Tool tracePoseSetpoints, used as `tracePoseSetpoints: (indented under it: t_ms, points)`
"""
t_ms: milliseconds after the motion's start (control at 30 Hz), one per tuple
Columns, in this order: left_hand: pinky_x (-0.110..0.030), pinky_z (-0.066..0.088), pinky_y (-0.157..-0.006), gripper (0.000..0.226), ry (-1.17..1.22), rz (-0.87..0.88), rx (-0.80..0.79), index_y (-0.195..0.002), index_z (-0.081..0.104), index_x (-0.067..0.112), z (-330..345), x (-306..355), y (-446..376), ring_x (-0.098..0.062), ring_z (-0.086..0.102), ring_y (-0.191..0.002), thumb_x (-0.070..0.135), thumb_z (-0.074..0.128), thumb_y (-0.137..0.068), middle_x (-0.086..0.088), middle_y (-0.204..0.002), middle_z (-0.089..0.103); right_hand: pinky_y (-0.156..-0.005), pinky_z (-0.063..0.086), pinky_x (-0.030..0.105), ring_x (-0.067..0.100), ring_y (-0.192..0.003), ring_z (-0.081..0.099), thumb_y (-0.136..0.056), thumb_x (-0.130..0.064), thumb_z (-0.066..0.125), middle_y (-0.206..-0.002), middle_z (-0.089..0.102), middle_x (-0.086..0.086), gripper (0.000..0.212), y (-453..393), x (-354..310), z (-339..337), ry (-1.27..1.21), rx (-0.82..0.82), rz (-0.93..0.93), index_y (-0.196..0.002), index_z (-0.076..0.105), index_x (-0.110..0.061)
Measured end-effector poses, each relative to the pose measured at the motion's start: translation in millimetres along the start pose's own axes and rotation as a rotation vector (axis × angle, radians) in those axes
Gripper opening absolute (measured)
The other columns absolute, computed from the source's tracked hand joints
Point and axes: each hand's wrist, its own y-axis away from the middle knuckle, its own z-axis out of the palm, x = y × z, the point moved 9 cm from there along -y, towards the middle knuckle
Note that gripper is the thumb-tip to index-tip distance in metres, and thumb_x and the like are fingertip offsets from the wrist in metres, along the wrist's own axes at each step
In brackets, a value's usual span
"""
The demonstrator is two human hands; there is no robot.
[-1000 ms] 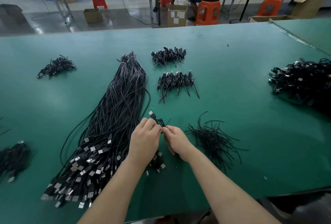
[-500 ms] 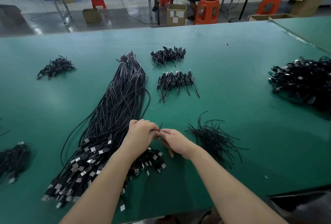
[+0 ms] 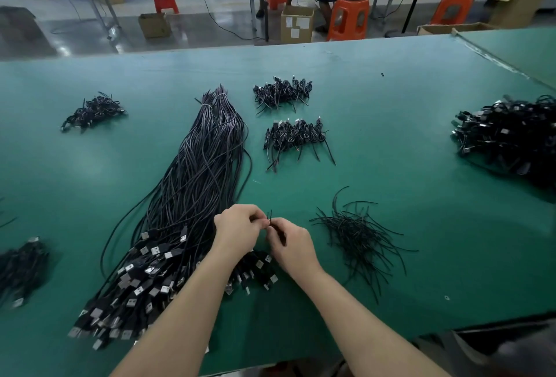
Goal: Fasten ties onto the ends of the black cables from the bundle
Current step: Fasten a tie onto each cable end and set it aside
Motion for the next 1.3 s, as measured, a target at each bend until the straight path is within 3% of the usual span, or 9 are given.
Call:
tracePoseSetpoints:
  t_ms: [200, 300, 400, 600, 767, 933, 1033, 1167, 1300]
  points:
    - [-0.045, 0.046, -0.1, 0.007, 0.023, -0.053, -0.035, -0.084, 0.074, 0.03, -0.7, -5.5, -0.8, -0.018, 0.063, -0.097, 0.03, 0.074, -0.091, 0.01, -0.088, 0.071, -0.062, 0.048, 0.024, 0.01, -0.064, 0.058, -0.099, -0.018, 0.061, -0.077, 0.067, -0.006, 0.015, 1.9, -8.5, -0.2, 0.021, 0.031, -0.095, -0.104, 0.073, -0.013]
    - [-0.045, 0.046, -0.098, 0.011, 0.019, -0.039, -0.014, -0.078, 0.071, 0.031, -3.3, -3.8, -1.7, -0.014, 0.063, -0.091, 0.032, 0.076, -0.088, 0.013, -0.082, 0.068, -0.062, 0.044, 0.016, 0.002, -0.061, 0.054, -0.1, -0.018, 0.06, -0.075, 0.062, -0.012, 0.016, 3.5, -12.3, -2.0, 0.025, 0.047, -0.122, -0.105, 0.074, -0.012]
    - [-0.04, 0.041, -0.1, 0.011, -0.03, 0.036, 0.017, -0.08, 0.069, 0.032, -2.5, 5.2, -1.4, -0.013, 0.063, -0.09, 0.032, 0.073, -0.09, 0.014, -0.081, 0.069, -0.063, 0.037, 0.008, -0.007, -0.061, 0.052, -0.1, -0.015, 0.059, -0.075, 0.06, -0.014, 0.016, 3.9, -12.8, -4.3, 0.009, 0.062, -0.104, -0.104, 0.075, -0.012]
    - [-0.037, 0.026, -0.095, 0.022, -0.28, 0.225, 0.099, -0.092, 0.073, 0.029, 2.2, 27.0, 8.2, -0.011, 0.051, -0.109, 0.043, 0.057, -0.095, 0.016, -0.104, 0.066, -0.055, 0.032, 0.012, 0.0, -0.057, 0.047, -0.095, -0.006, 0.06, -0.062, 0.048, -0.018, 0.019, 7.3, -10.7, -6.5, 0.064, 0.103, -0.073, -0.081, 0.065, -0.017]
    - [-0.036, 0.04, -0.088, 0.02, -0.215, 0.047, 0.051, -0.086, 0.074, 0.025, 0.1, 15.6, 3.9, -0.02, 0.058, -0.103, 0.034, 0.059, -0.096, 0.011, -0.091, 0.069, -0.061, 0.034, 0.009, 0.006, -0.063, 0.046, -0.098, -0.008, 0.058, -0.074, 0.063, -0.005, 0.014, 10.4, -16.9, -6.0, 0.148, 0.14, -0.132, -0.096, 0.072, -0.01]
    - [-0.042, 0.045, -0.099, 0.012, -0.205, -0.027, -0.006, -0.089, 0.076, 0.027, 0.8, 9.5, 0.1, -0.022, 0.061, -0.105, 0.03, 0.065, -0.095, 0.008, -0.099, 0.073, -0.075, 0.054, 0.03, 0.019, -0.081, 0.067, -0.098, -0.009, 0.059, -0.092, 0.075, 0.004, 0.02, 12.1, -19.0, -4.0, 0.174, 0.131, -0.169, -0.109, 0.075, -0.009]
    - [-0.04, 0.043, -0.096, 0.015, -0.289, 0.002, 0.022, -0.093, 0.078, 0.026, -1.1, 11.9, 0.1, -0.022, 0.06, -0.104, 0.033, 0.065, -0.096, 0.005, -0.101, 0.073, -0.073, 0.054, 0.03, 0.019, -0.079, 0.067, -0.095, -0.007, 0.061, -0.091, 0.075, 0.004, 0.018, 11.8, -16.9, -6.1, 0.18, 0.146, -0.153, -0.107, 0.074, -0.008]
    - [-0.039, 0.037, -0.095, 0.018, -0.371, 0.119, 0.021, -0.102, 0.076, 0.024, 3.6, 16.9, 0.4, -0.021, 0.051, -0.114, 0.032, 0.06, -0.099, 0.006, -0.111, 0.064, -0.069, 0.046, 0.015, 0.017, -0.076, 0.067, -0.093, -0.009, 0.065, -0.088, 0.075, 0.003, 0.015, 11.7, -15.9, -6.6, 0.192, 0.163, -0.138, -0.105, 0.074, -0.01]
    - [-0.037, 0.037, -0.097, 0.01, -0.276, 0.209, -0.004, -0.098, 0.069, 0.023, 2.3, 12.8, 3.8, -0.017, 0.051, -0.11, 0.025, 0.059, -0.099, 0.006, -0.11, 0.06, -0.079, 0.057, 0.033, 0.017, -0.083, 0.07, -0.096, -0.018, 0.065, -0.096, 0.076, 0.003, 0.02, 1.4, -20.2, -7.7, 0.195, 0.011, -0.099, -0.113, 0.073, -0.012]
